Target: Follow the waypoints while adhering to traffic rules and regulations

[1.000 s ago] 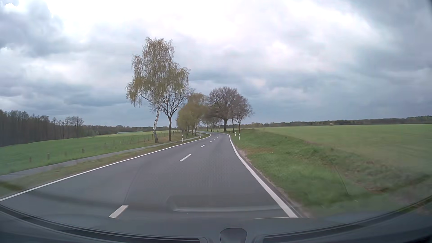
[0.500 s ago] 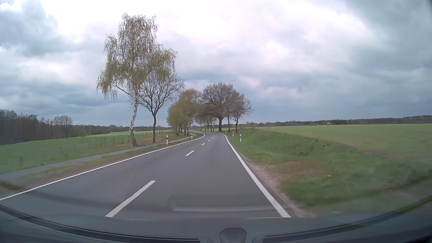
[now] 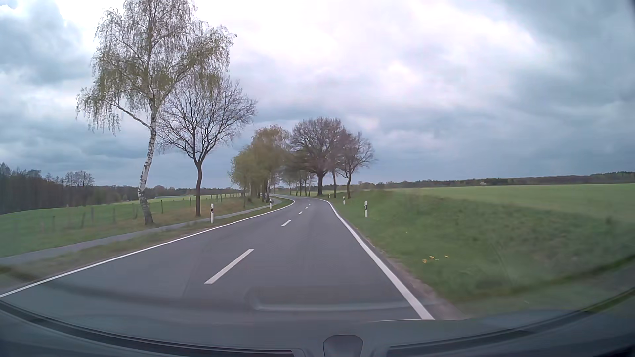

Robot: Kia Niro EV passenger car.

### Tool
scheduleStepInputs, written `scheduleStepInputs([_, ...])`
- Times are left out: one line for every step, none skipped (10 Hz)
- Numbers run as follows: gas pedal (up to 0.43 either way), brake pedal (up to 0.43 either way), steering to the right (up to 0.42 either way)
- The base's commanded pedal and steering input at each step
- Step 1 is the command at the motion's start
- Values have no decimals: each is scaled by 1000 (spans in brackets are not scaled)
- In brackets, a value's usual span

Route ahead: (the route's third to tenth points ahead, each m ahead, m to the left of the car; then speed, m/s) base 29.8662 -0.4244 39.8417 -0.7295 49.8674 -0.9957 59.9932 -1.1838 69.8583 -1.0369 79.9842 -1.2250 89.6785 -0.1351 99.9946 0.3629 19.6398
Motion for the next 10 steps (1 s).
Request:
scheduleStepInputs([248, 0, 7])
scheduleStepInputs([240, 0, 7])
scheduleStepInputs([228, 0, 7])
scheduleStepInputs([220, 0, 7])
scheduleStepInputs([209, 0, 7])
scheduleStepInputs([209, 0, 6])
scheduleStepInputs([197, 0, 5])
scheduleStepInputs([197, 0, 4])
scheduleStepInputs([197, 0, 2])
scheduleStepInputs([189, 0, -1])
